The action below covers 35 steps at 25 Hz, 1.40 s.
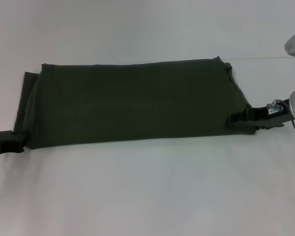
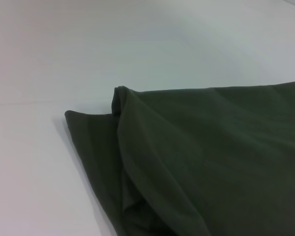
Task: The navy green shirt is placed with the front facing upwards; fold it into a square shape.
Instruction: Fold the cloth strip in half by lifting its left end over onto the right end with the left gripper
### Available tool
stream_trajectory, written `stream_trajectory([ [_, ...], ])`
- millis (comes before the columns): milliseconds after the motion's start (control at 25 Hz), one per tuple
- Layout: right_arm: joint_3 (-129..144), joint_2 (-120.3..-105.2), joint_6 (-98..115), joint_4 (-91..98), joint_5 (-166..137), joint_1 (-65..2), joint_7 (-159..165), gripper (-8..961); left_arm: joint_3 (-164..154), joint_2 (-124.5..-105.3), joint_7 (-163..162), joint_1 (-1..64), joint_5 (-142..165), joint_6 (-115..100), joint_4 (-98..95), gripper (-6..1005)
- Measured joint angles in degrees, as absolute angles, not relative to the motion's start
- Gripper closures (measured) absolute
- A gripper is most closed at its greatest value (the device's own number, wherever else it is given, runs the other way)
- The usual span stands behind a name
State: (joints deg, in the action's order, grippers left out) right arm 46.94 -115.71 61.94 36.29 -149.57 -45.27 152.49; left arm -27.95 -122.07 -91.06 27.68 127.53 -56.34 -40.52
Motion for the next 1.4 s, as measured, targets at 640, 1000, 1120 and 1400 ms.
stream_trajectory([
  [640, 48.7, -115.84, 61.8, 36.3, -149.6, -45.4, 153.2, 401, -28.0, -122.08, -91.1, 27.8, 127.5, -56.3, -40.5, 997],
  [1000, 48.8, -115.84, 61.8, 36.3, -149.7, -45.4, 152.8, 649, -27.9, -122.03, -91.1, 27.9, 127.5, -56.8, -40.5, 997],
  [1120, 48.8, -115.81, 61.8, 36.4, -149.7, -45.2, 152.7, 713, -27.9, -122.02, -91.1, 27.9, 127.5, -56.9, -40.5, 997],
  [1400, 48.8, -115.37, 61.7, 36.8, -149.7, -44.7, 152.6, 889, -27.8, -121.94, -91.4, 27.9, 127.5, -57.0, -40.6, 997],
])
